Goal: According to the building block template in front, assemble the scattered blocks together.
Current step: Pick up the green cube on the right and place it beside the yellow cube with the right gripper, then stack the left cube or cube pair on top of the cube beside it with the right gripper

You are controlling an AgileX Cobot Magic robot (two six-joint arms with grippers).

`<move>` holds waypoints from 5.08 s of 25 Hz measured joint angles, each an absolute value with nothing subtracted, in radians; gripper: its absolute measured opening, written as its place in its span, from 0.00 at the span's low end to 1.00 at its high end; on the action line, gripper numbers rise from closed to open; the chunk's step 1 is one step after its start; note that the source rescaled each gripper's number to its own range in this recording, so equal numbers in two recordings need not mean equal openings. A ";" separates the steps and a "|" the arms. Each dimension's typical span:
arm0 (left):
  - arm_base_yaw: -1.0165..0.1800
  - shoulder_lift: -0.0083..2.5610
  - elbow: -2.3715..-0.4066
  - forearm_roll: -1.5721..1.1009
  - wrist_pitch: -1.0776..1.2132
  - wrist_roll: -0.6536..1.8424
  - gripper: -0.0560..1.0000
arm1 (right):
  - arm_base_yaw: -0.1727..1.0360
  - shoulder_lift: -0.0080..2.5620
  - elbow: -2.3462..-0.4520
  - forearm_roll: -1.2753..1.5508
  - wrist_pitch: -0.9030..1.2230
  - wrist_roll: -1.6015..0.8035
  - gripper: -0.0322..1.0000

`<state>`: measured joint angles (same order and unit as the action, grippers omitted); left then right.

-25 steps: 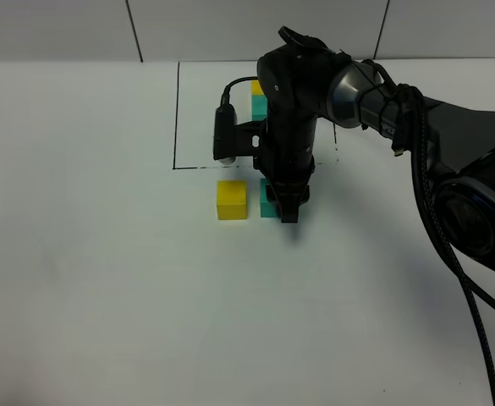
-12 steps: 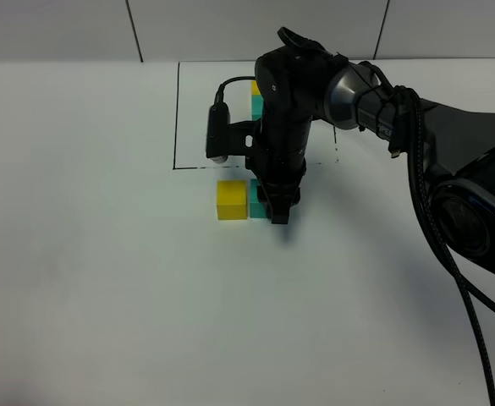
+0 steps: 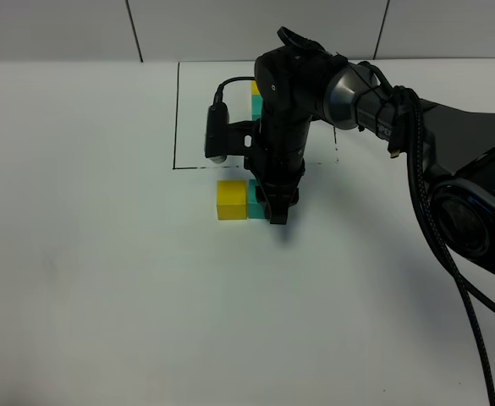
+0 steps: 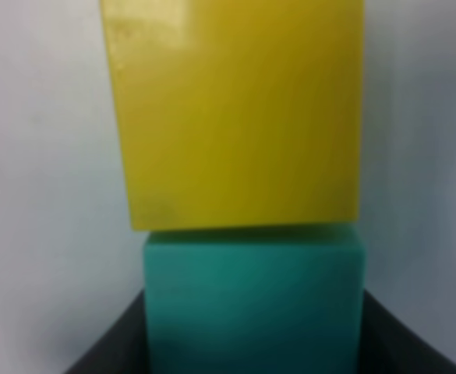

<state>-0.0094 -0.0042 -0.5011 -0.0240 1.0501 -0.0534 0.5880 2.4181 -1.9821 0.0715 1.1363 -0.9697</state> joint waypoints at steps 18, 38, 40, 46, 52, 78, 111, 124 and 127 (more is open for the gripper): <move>-0.009 -0.004 -0.501 -0.024 1.050 -0.053 0.75 | 0.590 2.418 -1.983 0.084 1.138 -0.976 0.04; -0.009 -0.004 -0.501 -0.024 1.050 -0.053 0.75 | 0.593 2.429 -1.984 0.034 1.142 -0.999 0.23; -0.009 -0.004 -0.501 -0.024 1.050 -0.053 0.75 | 0.592 2.430 -1.984 0.020 1.143 -0.987 0.40; -0.009 -0.004 -0.501 -0.024 1.049 -0.053 0.75 | 0.570 2.366 -1.983 0.016 1.160 -0.890 0.67; -0.009 -0.004 -0.501 -0.024 1.049 -0.053 0.75 | 0.477 2.230 -1.979 0.084 1.207 -0.734 0.69; -0.009 -0.004 -0.501 -0.024 1.049 -0.053 0.75 | 0.443 1.698 -1.216 0.139 0.719 -0.550 0.72; -0.009 -0.004 -0.501 -0.024 1.049 -0.053 0.75 | 0.659 2.380 -1.967 0.010 1.074 -0.851 0.74; -0.009 -0.004 -0.501 -0.024 1.049 -0.053 0.75 | 0.664 2.405 -1.967 0.010 1.032 -0.853 0.74; -0.009 -0.004 -0.501 -0.024 1.049 -0.053 0.75 | 0.664 2.413 -1.967 0.010 1.030 -0.853 0.72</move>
